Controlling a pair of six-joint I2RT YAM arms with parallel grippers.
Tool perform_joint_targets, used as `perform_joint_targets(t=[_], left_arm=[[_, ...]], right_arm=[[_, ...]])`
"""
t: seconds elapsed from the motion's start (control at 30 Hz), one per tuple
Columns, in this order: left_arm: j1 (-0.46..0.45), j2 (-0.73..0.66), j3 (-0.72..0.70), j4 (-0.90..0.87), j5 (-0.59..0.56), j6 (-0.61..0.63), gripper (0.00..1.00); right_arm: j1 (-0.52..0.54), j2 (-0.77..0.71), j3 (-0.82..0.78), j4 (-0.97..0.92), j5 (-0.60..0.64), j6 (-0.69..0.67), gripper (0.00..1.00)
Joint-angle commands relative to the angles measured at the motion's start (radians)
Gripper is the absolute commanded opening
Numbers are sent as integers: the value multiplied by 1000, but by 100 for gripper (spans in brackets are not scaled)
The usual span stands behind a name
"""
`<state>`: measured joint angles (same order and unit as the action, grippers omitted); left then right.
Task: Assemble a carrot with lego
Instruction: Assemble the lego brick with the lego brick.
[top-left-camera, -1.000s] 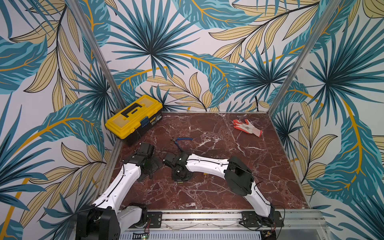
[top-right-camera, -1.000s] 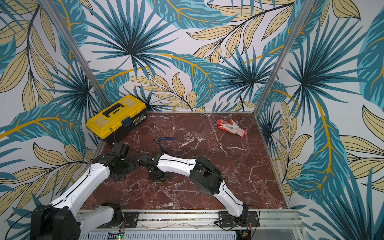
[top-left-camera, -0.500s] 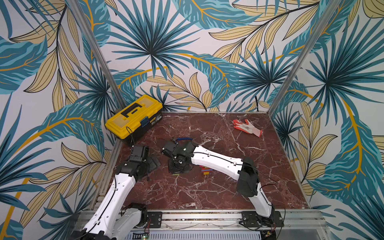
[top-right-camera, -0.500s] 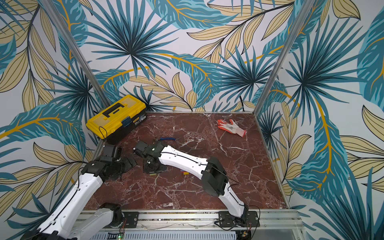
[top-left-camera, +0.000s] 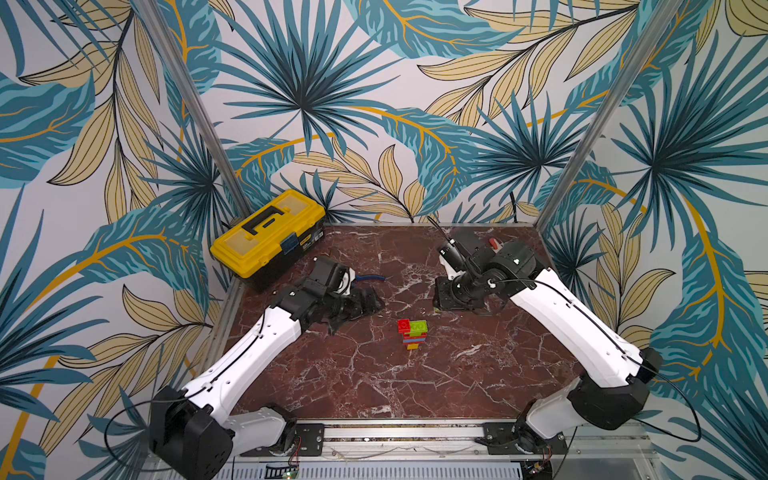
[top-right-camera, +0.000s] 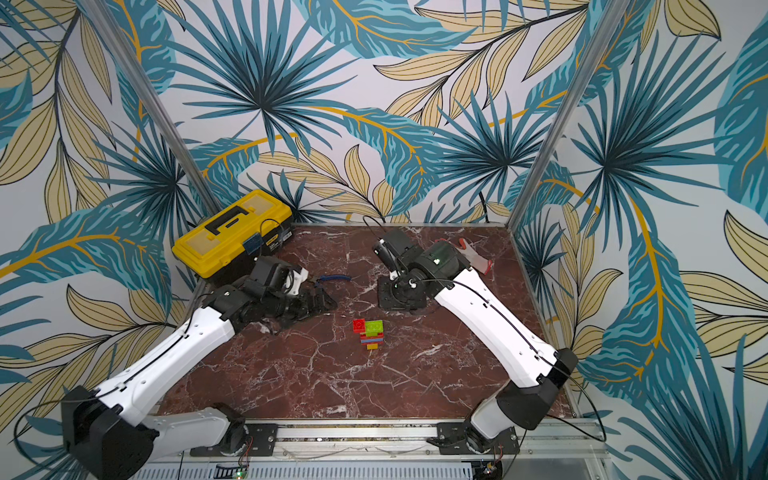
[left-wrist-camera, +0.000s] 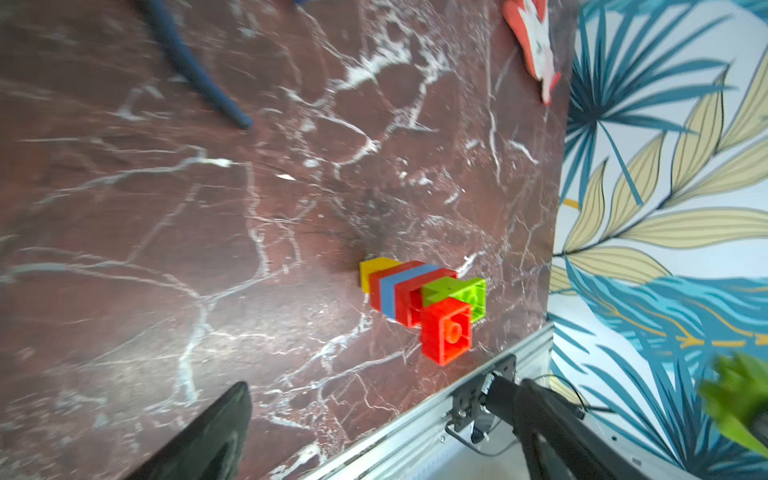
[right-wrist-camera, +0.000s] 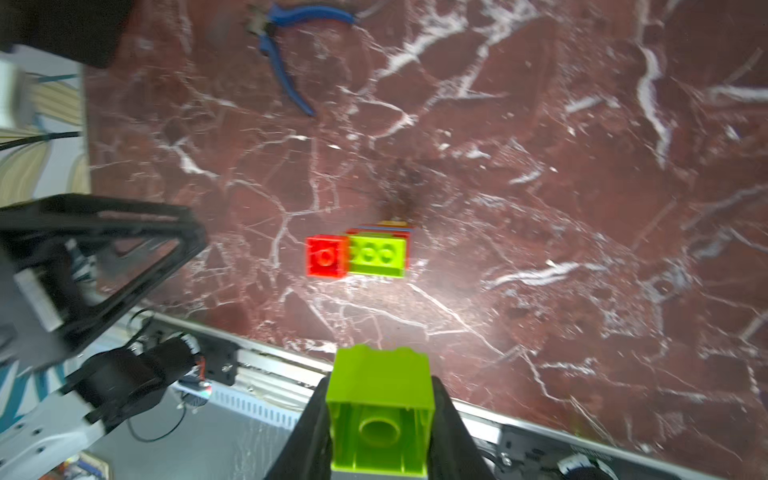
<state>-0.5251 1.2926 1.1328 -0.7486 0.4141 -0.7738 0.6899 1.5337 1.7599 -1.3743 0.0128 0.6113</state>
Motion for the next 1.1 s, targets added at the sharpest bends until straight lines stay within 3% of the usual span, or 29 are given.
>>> perform_joint_targets(t=[0.0,0.23,1.07], left_arm=[[-53,73,58,12,48,14,100],[-85,195,33,56,74,38,100],[-95,212,-56,118,85,56,98]], right_arm=[[-37,30,-86,29,-61,-106,20],[-73,114,-123,79,-133,-154,20],[-75,241,-157,150,-239,-151,20]])
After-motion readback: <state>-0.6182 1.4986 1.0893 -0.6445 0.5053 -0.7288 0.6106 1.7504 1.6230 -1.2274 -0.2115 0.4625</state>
